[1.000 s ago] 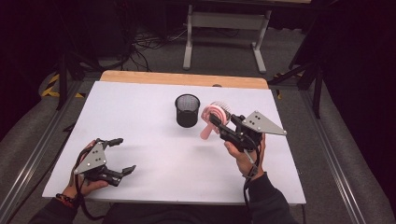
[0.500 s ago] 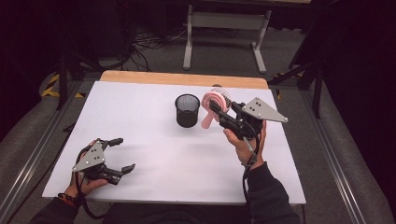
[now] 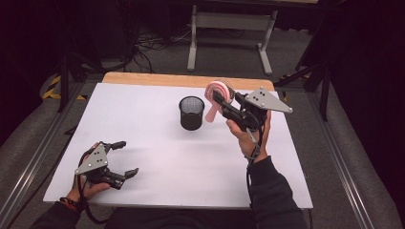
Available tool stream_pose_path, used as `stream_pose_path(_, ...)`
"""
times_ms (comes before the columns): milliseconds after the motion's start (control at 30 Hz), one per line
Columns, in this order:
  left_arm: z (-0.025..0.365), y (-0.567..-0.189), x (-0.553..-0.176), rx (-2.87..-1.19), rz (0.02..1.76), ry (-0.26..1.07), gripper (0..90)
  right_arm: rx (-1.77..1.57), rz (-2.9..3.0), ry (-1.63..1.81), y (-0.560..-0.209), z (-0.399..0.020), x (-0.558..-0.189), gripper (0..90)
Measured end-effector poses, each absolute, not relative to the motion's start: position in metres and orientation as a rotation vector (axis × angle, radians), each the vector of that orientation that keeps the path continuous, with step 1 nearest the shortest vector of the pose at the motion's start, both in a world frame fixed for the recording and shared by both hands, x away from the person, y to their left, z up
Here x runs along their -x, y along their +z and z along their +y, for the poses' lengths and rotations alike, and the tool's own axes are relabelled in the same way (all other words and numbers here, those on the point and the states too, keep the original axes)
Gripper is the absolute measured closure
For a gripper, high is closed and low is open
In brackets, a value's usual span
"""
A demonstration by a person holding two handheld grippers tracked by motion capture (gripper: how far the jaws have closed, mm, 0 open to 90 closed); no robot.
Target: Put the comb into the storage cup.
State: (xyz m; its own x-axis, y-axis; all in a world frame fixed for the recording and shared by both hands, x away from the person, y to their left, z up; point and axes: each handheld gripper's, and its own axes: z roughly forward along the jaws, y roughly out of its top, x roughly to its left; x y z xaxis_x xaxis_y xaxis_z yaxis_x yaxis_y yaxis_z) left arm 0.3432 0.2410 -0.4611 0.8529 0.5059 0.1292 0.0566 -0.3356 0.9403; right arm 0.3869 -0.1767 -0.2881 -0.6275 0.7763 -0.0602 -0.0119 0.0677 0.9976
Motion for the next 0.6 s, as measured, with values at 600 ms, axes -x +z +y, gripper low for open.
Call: stream_pose_path(600, 0.24, -0.462, -0.344, -1.873, 0.411, 0.47, 2.1, -0.784, 1.687, 1.646, -0.279, -0.162, -0.409, 62.9)
